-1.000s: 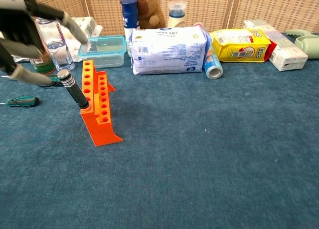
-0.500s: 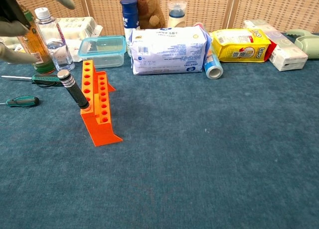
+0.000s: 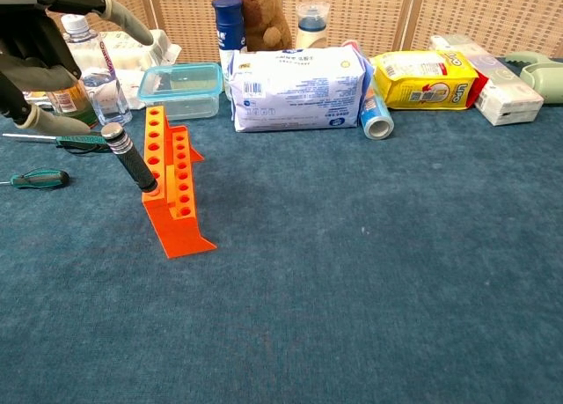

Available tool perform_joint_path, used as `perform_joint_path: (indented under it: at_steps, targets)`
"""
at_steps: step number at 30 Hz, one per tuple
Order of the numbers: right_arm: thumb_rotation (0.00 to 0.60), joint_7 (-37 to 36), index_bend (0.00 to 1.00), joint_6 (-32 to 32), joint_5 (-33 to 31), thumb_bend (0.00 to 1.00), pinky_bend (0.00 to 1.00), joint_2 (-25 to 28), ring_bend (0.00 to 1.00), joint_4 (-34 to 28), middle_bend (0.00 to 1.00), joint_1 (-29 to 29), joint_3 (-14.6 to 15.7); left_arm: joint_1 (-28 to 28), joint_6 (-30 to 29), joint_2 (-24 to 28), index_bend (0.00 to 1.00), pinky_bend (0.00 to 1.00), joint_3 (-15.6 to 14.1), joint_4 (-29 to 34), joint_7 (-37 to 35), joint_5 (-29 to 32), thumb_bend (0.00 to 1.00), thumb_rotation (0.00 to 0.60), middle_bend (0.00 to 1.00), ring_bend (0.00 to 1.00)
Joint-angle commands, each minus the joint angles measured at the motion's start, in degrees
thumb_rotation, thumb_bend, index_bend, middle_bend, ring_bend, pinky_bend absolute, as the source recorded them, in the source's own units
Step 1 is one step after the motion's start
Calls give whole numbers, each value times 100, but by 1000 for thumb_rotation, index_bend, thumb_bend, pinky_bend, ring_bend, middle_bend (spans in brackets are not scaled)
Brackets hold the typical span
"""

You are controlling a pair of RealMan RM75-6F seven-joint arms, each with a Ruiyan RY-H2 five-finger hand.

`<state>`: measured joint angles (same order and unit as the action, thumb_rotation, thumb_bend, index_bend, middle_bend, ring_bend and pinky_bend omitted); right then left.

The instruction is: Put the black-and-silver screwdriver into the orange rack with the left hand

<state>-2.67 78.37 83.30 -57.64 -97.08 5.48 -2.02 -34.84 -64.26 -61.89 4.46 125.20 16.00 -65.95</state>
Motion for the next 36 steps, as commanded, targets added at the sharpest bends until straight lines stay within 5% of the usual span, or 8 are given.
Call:
perform_joint_path:
  at_steps: [1, 31, 34, 36]
  targets:
    - [410, -2, 36, -3, -1, 0, 0, 0, 0, 0, 0, 0, 1, -26, 26, -47, 158, 1000, 31, -8, 31, 91, 244, 600, 927, 1000]
    - [412, -49, 36, -6, 8, 0, 0, 23, 0, 4, 0, -2, 1, 1, -103, -224, 158, 1000, 211, -88, -1, 149, 243, 600, 890, 992]
    - [411, -52, 36, -7, 14, 0, 0, 28, 0, 1, 0, -1, 4, 94, -211, -87, 119, 926, 184, 5, -43, -57, 212, 600, 675, 800]
    - [410, -50, 36, -4, 13, 0, 0, 29, 0, 4, 0, -3, 3, 229, -339, 98, 26, 691, 109, 95, -92, -331, 163, 600, 323, 427]
